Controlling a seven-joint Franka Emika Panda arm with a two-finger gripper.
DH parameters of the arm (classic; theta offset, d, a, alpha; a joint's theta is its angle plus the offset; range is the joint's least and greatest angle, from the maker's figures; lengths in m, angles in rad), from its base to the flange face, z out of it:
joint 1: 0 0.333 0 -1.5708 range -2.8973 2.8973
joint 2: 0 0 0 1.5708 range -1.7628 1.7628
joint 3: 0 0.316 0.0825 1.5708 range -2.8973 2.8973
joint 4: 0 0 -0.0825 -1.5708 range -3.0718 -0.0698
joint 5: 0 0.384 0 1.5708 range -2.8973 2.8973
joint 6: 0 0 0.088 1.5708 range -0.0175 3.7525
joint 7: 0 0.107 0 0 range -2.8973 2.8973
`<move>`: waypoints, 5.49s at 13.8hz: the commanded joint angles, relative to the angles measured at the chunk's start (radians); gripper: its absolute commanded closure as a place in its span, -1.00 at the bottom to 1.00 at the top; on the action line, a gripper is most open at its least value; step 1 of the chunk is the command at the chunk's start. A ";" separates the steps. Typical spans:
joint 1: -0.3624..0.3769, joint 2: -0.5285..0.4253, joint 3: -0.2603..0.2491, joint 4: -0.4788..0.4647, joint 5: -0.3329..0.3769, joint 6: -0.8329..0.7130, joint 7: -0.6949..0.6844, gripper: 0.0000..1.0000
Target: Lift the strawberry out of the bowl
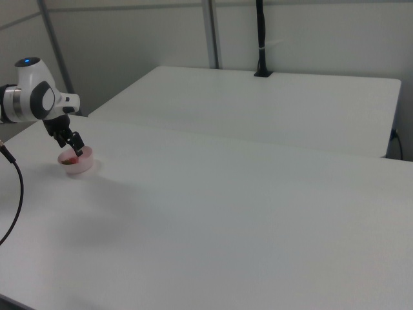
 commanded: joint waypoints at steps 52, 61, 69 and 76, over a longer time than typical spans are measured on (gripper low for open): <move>0.016 0.056 -0.018 -0.008 -0.009 0.080 -0.066 -1.00; 0.032 0.081 -0.018 -0.015 -0.054 0.113 -0.110 0.20; 0.030 0.008 -0.024 -0.014 -0.049 0.082 -0.124 0.30; -0.147 -0.354 -0.013 -0.462 -0.058 -0.068 -0.453 0.31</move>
